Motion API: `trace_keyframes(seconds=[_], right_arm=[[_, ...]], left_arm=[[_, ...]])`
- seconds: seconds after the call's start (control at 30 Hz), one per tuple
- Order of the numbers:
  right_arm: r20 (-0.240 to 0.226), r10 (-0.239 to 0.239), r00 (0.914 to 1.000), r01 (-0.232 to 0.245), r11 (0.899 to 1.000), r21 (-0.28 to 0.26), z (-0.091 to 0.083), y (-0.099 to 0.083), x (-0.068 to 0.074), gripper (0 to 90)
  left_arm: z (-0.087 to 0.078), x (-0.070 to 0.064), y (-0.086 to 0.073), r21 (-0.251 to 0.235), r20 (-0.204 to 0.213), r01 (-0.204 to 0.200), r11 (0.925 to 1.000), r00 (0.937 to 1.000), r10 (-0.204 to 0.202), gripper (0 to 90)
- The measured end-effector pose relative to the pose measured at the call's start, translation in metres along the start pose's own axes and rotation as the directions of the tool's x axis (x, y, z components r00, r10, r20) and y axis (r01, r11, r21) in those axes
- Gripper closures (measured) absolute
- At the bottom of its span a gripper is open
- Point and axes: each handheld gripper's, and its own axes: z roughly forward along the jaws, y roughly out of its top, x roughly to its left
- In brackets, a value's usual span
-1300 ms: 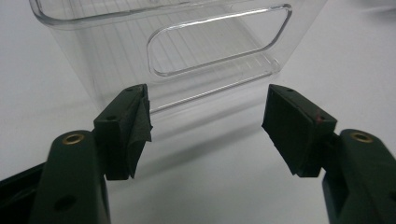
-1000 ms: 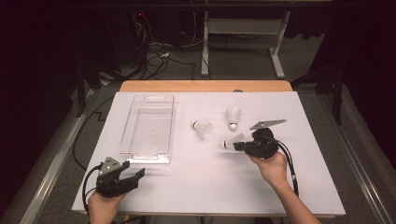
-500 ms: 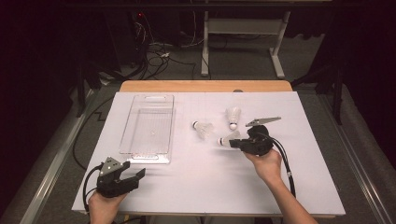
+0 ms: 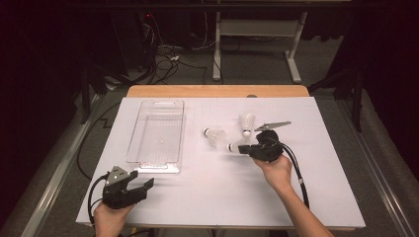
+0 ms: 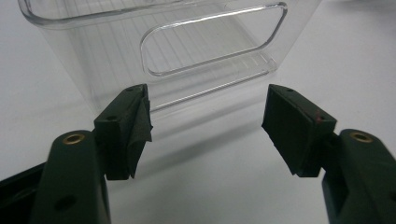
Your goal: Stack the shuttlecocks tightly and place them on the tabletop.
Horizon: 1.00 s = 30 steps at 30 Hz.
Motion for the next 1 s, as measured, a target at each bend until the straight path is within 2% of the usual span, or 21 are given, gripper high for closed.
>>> trace_keyframes(seconds=[1.0], right_arm=[[0.012, -0.003, 0.9999, 0.003, 1.000, -0.002, 0.027, 0.018, 0.007, 90.0]], left_arm=[[0.000, 0.001, 0.000, 0.004, 0.008, 0.000, 1.0000, 1.0000, 0.000, 33.2]])
